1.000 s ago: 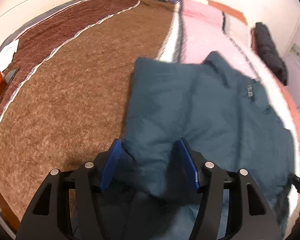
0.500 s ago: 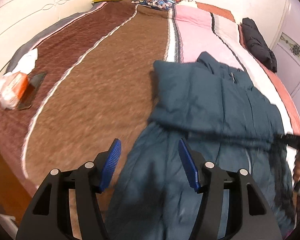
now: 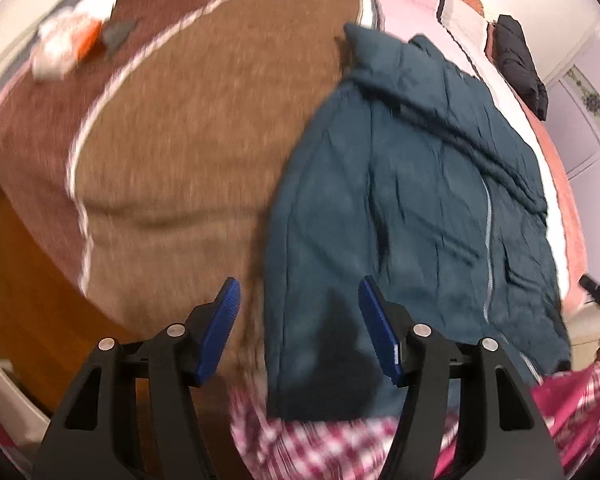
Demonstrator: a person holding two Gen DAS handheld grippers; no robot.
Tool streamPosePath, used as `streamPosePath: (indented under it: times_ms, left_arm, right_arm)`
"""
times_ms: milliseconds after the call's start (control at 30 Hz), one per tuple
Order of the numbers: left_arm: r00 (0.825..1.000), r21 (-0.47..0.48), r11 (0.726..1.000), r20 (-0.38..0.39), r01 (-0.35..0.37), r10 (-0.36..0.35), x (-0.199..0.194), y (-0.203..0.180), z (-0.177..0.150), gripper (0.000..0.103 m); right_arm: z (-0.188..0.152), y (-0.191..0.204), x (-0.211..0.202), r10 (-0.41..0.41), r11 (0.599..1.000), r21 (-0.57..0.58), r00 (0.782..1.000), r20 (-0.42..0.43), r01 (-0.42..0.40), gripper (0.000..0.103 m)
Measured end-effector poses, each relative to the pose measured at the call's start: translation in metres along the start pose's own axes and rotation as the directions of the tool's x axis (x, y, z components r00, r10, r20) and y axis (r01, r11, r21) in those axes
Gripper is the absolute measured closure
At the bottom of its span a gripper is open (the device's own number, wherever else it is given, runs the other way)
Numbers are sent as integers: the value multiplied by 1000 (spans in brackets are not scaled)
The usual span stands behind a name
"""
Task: Fold large clothes
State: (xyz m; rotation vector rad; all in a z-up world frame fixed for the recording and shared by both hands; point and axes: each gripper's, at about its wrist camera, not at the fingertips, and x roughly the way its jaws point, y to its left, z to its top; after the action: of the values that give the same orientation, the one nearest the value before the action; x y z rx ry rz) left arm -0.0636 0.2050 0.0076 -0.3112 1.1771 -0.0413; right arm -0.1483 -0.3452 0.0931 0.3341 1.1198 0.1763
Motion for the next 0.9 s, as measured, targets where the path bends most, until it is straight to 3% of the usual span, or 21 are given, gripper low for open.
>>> streamPosePath:
  times_ms: [133,167,267,333,400,500,567,667,833,900]
  left_arm:
    - [998,-68,996,-29,61,-63,2,9,-24,40]
    - [996,-94,992,-32,82,-85,4,12,-30,34]
    - [987,-169,973,-25,154,-161,9,17,-36,34]
    - [981,-181,965,-8,191,-195,10,17,-37,41]
    - [977,-169,963,-6,211,-215,10,14,-36,62]
    - [978,-126,970,17,209,-209,4,5,-33,82]
    - [979,-100,974,37,204,-201,-2,2,-30,89]
    - [979,-66,978,63,198,-194,-9,-4,-27,91]
    - [981,-47,982,75,183,-179,-12,-6,-24,92]
    - [981,-45,982,80,181,-177,-13,-6,-23,92]
  right_arm:
    - [-30,-19,-15,18,997,80,1000,-10,-17,52]
    - [-35,-23,-16,24,995,97,1000,-15,-22,52]
    - [-52,-34,-16,23,989,149,999,-35,-18,52]
    - [-60,-39,-16,21,985,174,999,-36,-14,50]
    - [-72,-47,-21,36,975,218,999,-31,-29,47]
    - [-85,-56,-24,65,963,264,997,-39,-52,42]
    - [-93,-61,-24,71,957,284,996,-50,-54,40]
    - [-104,-67,-22,99,945,320,993,-66,-73,39]
    - [-116,-66,-14,228,912,368,970,-80,-184,39]
    - [-118,-63,-12,236,913,361,968,-88,-190,40]
